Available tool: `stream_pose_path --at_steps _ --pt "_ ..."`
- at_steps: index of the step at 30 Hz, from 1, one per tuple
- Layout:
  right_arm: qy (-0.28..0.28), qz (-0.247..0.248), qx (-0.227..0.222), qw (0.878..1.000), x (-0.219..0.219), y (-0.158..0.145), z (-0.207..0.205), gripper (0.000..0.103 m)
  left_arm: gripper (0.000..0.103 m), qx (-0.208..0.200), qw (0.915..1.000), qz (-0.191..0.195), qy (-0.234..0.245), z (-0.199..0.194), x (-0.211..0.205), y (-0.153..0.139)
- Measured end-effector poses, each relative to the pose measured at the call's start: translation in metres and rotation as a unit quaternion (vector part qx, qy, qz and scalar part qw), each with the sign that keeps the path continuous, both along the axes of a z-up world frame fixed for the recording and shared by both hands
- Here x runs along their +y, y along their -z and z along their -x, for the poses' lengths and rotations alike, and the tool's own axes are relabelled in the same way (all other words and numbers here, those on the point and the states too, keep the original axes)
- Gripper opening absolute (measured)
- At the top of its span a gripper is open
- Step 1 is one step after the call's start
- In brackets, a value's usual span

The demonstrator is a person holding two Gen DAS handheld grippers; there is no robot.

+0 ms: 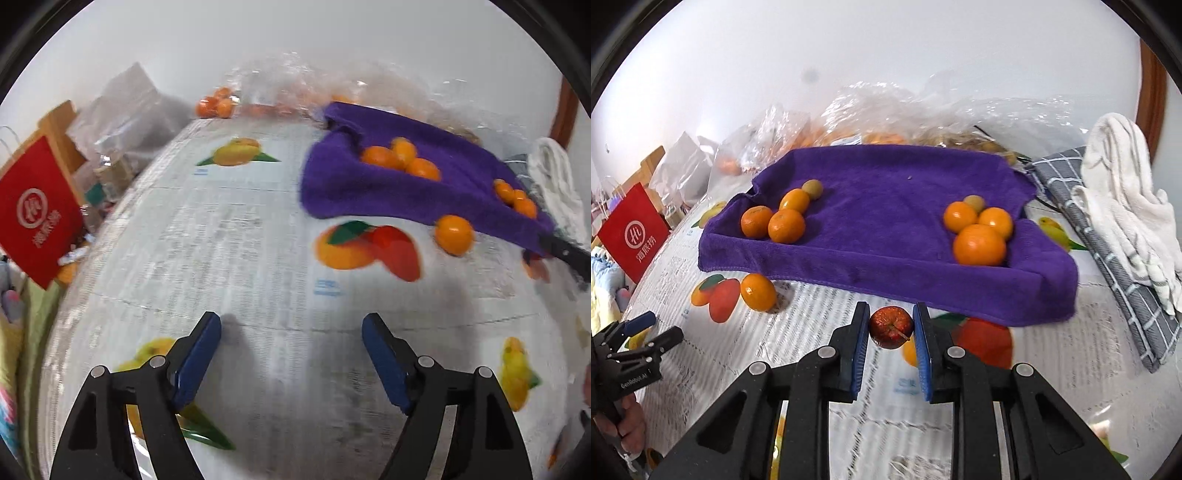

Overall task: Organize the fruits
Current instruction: 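Grasp the red cherry tomato with the right tool while the left tool grasps an orange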

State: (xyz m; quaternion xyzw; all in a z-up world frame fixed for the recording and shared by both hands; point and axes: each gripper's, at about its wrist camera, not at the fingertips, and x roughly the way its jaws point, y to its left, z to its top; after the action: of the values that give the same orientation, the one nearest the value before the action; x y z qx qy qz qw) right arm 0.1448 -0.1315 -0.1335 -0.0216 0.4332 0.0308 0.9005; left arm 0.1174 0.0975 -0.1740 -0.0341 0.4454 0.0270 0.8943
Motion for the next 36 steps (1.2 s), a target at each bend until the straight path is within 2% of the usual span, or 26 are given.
stream_pose_path --at_steps 3,11,22,27,29,31,36 --pt "0.005 0.004 -0.002 1.0 -0.011 -0.004 0.004 0.024 0.077 -0.008 0.9994 0.029 0.019 -0.005 -0.014 -0.01" --pt "0.037 0.022 -0.005 0.999 -0.053 -0.017 0.014 0.024 0.078 -0.025 0.9954 0.016 0.091 -0.036 -0.078 -0.026" --pt "0.074 0.011 0.0 0.997 -0.094 -0.018 0.011 0.024 0.077 -0.001 0.9947 0.017 0.101 -0.07 -0.112 -0.01" --pt "0.075 0.011 0.003 0.997 -0.096 -0.015 0.007 0.024 0.069 -0.003 0.9954 0.008 0.096 -0.076 -0.116 -0.006" --pt "0.076 0.009 0.004 0.997 -0.097 -0.014 0.007 0.024 0.047 0.007 0.9957 0.002 0.092 -0.079 -0.116 -0.003" --pt "0.075 0.008 0.004 0.997 -0.097 -0.013 0.006 0.024 0.035 0.02 0.9954 0.008 0.094 -0.082 -0.115 -0.001" --pt "0.074 0.006 0.002 0.997 -0.095 -0.017 0.008 0.024 0.035 0.015 0.9957 0.025 0.088 -0.075 -0.106 -0.008"
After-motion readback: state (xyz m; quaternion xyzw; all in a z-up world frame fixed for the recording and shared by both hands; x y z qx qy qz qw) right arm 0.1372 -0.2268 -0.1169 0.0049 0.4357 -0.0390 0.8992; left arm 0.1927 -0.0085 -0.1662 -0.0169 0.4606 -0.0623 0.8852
